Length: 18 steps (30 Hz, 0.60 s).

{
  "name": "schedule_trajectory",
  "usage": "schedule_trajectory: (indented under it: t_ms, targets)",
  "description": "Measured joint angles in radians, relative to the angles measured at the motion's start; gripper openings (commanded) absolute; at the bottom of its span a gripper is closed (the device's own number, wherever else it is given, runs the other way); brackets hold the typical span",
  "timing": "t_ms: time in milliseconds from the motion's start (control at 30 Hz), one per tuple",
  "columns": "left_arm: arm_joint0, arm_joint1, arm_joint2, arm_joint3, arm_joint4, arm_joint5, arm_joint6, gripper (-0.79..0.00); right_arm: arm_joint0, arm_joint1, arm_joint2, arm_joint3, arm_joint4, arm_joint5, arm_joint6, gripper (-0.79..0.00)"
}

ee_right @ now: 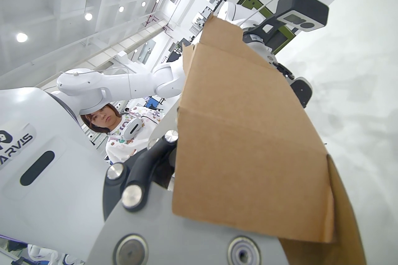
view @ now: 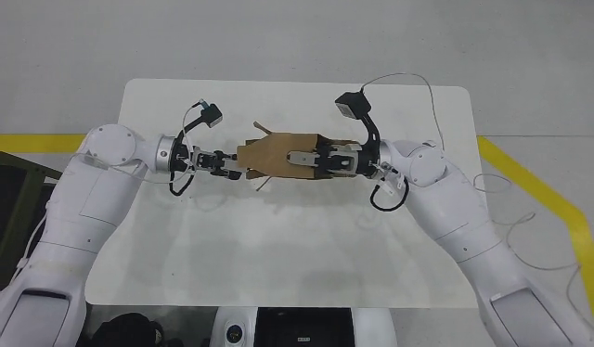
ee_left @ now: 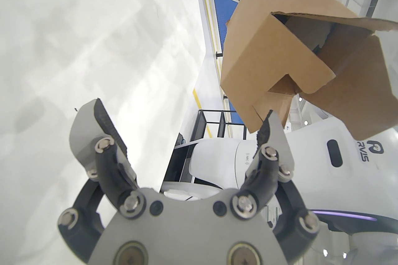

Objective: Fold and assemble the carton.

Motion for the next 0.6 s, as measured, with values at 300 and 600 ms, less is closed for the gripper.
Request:
schedule_trajectory:
  t_ms: [300,600]
  targets:
    - [-0.001,-0.002,0.001,-0.014,-0.054,0.007,-0.009,0.000,0.016,-0.007,-0.024,0.018,0.006,-0.009,-0.009,-0.785]
    - [-0.004,-0.004,0.014,-0.041,-0.068,0.012,-0.014,0.000,0.032,-0.015,-0.056,0.021,0.023,-0.012,-0.012,-0.785]
